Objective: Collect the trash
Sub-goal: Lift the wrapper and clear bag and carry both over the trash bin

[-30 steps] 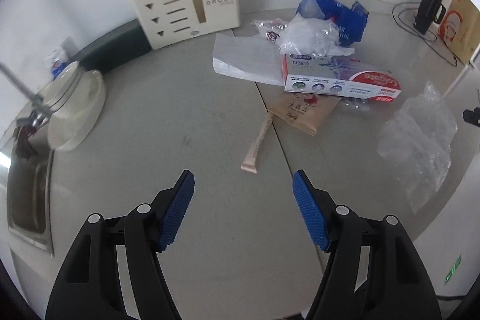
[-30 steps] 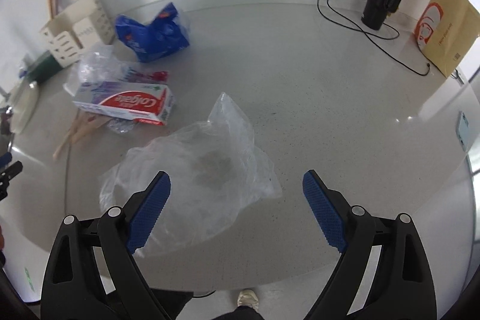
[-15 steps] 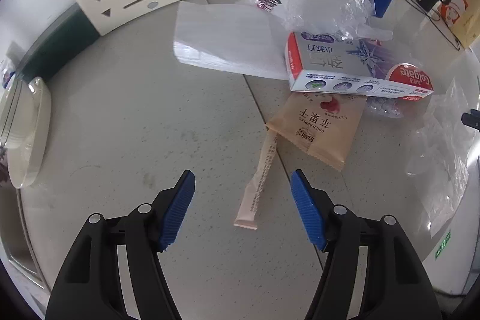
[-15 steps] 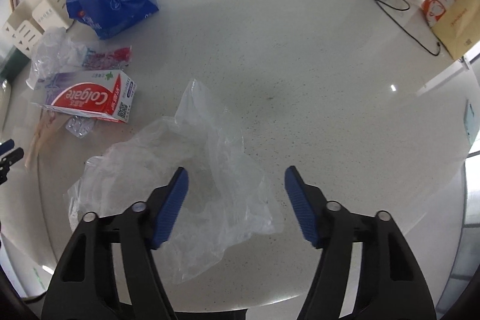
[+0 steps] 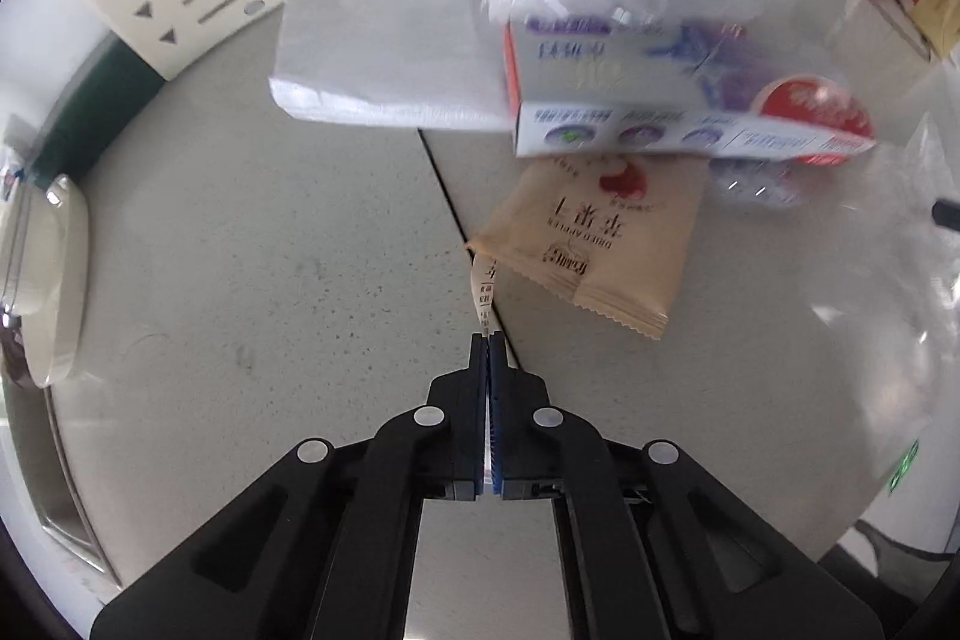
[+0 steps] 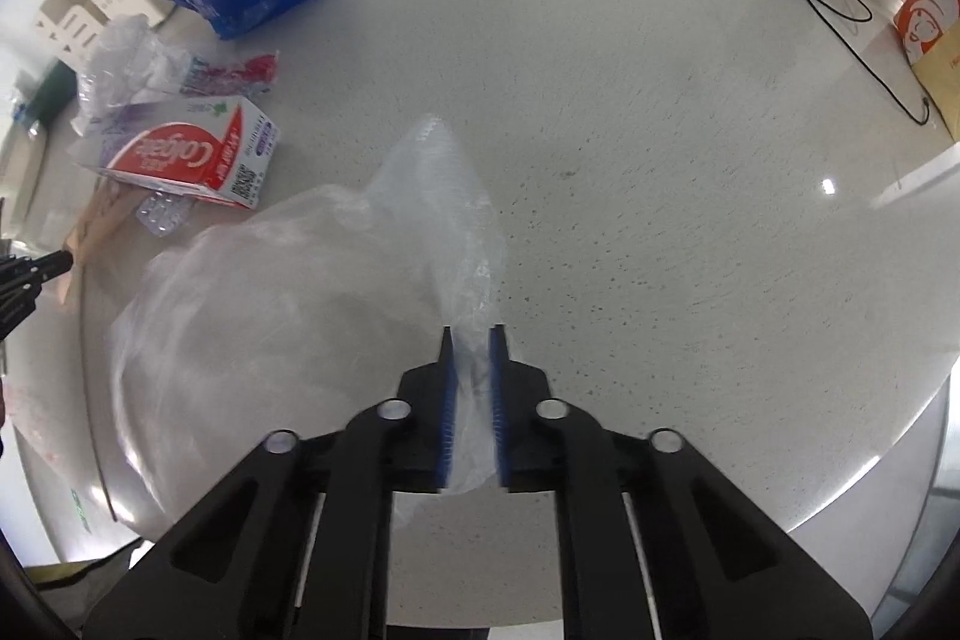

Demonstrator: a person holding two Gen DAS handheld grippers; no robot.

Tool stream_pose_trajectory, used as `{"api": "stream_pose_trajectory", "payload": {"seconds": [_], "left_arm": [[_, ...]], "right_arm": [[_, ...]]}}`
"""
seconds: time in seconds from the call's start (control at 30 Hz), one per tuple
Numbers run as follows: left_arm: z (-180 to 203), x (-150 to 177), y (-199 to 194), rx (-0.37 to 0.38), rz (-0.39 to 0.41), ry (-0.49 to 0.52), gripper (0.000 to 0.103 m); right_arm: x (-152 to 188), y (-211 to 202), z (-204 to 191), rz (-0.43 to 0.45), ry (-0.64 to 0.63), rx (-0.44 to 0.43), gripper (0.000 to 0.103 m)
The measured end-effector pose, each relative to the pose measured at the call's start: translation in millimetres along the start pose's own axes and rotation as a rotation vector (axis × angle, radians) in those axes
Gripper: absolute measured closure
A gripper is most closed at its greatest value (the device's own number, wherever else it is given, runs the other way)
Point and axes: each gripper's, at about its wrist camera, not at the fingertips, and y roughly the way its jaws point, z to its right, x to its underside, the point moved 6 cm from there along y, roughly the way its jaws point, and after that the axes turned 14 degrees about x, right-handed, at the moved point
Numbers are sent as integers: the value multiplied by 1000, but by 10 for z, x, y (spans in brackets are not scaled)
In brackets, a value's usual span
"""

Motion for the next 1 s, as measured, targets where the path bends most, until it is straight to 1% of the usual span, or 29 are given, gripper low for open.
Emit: {"api": "stream_pose_trajectory", "payload": {"seconds": [0.23, 0.37, 0.5, 0.57, 0.67, 0.73, 0.83, 1.0], "left_arm": [[174, 100, -513, 12, 108, -92, 103], [225, 129, -748, -17, 151, -99, 103], [347, 160, -1014, -49, 205, -123, 103], [420, 221, -1164, -63, 231, -141, 103], [486, 267, -1335, -78, 268, -173, 103], [573, 351, -1415, -74, 280, -200, 103], [682, 481, -1485, -74, 288, -211, 103], [840, 763, -1558, -48, 292, -241, 103]], "right_arm": [[28, -320, 269, 85, 22, -60, 98], [-69, -399, 401, 128, 16, -84, 98], [-87, -525, 502, 172, 9, -119, 98], [-139, -501, 457, 188, 3, -138, 98], [-151, -584, 516, 218, -7, -172, 98], [-157, -636, 502, 230, -11, -192, 98], [-127, -723, 466, 249, -27, -211, 98], [-3, -847, 377, 275, -58, -215, 98]]}}
